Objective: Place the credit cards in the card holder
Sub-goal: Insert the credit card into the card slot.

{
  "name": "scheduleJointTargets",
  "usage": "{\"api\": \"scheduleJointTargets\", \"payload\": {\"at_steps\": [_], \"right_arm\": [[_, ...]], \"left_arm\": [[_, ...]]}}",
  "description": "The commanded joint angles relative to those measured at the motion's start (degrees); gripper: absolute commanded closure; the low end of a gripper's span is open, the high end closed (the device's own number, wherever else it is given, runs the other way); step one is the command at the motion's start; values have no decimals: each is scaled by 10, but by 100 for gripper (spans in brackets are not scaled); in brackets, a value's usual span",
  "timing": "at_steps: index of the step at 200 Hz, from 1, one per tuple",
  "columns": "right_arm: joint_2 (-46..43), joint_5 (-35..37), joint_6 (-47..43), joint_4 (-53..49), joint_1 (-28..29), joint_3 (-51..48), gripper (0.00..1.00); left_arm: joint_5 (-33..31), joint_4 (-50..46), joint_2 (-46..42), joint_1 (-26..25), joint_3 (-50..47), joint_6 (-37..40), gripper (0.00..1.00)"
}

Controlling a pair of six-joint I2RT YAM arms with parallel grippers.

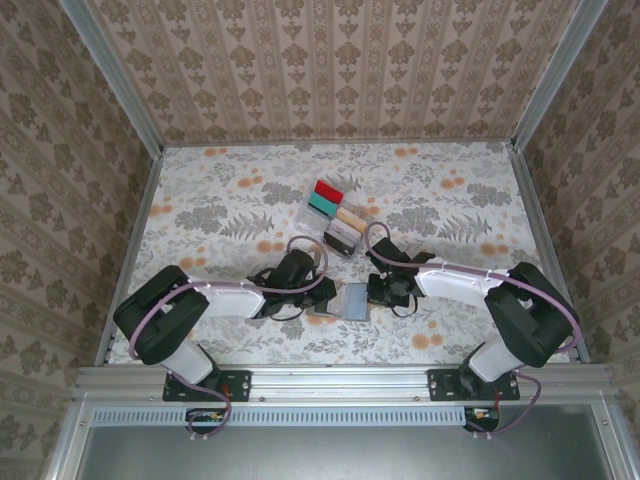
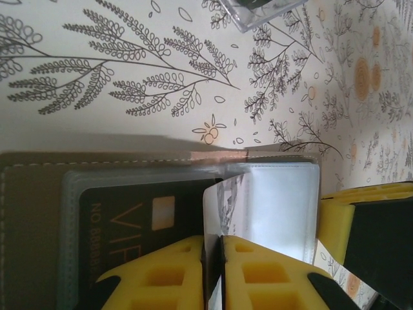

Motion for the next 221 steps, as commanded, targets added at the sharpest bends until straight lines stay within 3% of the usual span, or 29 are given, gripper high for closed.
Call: {"api": "scheduleJointTargets", "payload": {"at_steps": [1, 57, 97, 170, 221], "right_arm": [[19, -27, 15, 44, 3, -11, 87], [19, -27, 14, 42, 3, -7, 87], [14, -23, 14, 37, 3, -8, 87], [15, -28, 15, 40, 4, -10, 87], [16, -28, 18, 44, 4, -14, 87]], "left_arm": [[21, -26, 16, -6, 11, 9, 84], [14, -61, 16, -11, 27, 19, 77], [-28, -166, -4, -24, 64, 47, 61], [-82, -325, 32, -53, 162, 75, 51], [-106, -377, 34, -58, 188, 79, 46]]}}
